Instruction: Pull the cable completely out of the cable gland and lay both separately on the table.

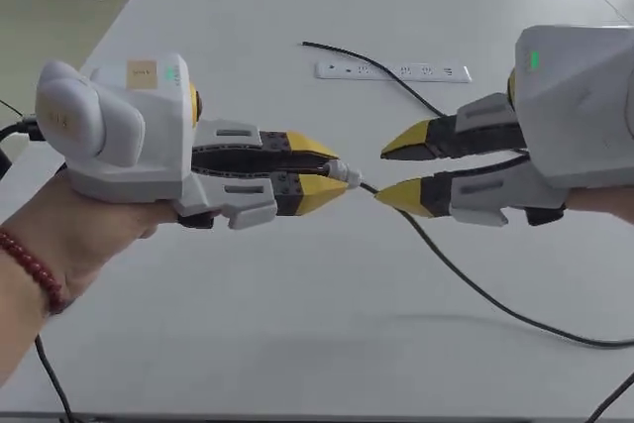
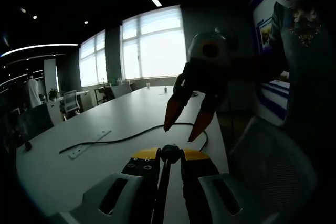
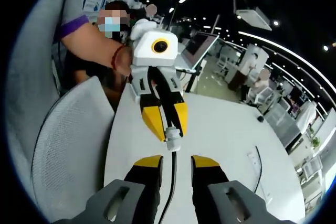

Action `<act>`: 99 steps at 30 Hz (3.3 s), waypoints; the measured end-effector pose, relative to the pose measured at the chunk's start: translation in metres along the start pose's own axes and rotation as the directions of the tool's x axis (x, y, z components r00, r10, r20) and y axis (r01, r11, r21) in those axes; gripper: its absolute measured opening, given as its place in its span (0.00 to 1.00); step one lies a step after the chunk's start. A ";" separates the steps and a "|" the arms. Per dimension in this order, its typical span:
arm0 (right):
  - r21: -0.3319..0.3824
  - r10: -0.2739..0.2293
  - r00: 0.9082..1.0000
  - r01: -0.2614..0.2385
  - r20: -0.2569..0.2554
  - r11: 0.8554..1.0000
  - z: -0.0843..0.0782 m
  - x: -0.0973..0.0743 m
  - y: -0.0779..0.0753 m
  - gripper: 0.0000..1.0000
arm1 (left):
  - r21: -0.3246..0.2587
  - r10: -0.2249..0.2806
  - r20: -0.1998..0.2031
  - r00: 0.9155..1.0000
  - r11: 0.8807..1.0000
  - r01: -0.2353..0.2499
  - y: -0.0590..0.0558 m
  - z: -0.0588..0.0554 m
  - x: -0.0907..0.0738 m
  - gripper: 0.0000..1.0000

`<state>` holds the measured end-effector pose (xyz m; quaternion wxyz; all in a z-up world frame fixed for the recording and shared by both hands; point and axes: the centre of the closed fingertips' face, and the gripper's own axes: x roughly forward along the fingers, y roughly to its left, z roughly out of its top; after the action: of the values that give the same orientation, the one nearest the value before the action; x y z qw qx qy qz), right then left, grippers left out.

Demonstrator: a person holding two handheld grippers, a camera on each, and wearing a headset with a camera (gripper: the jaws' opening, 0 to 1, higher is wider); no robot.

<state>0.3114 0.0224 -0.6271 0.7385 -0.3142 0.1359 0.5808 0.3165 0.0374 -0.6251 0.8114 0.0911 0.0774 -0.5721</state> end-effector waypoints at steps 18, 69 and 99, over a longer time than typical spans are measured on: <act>-0.021 0.037 0.999 -0.037 -0.026 0.999 -0.007 0.012 0.003 0.11 | 0.007 -0.014 0.014 1.000 1.000 0.013 -0.004 0.005 0.002 0.16; 0.064 0.006 0.987 0.005 -0.163 0.998 -0.070 0.004 -0.015 0.00 | -0.003 0.037 0.013 0.999 0.999 -0.037 0.009 0.001 -0.016 0.16; 0.146 -0.073 0.975 0.105 -0.211 0.984 -0.107 0.003 -0.053 0.00 | -0.008 0.081 0.031 0.996 0.997 -0.081 0.018 0.003 -0.027 0.16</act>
<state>0.3803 -0.0481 -0.6943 0.7683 -0.3190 0.2420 0.4994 0.3244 0.0678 -0.6153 0.8354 0.0824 0.0627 -0.5398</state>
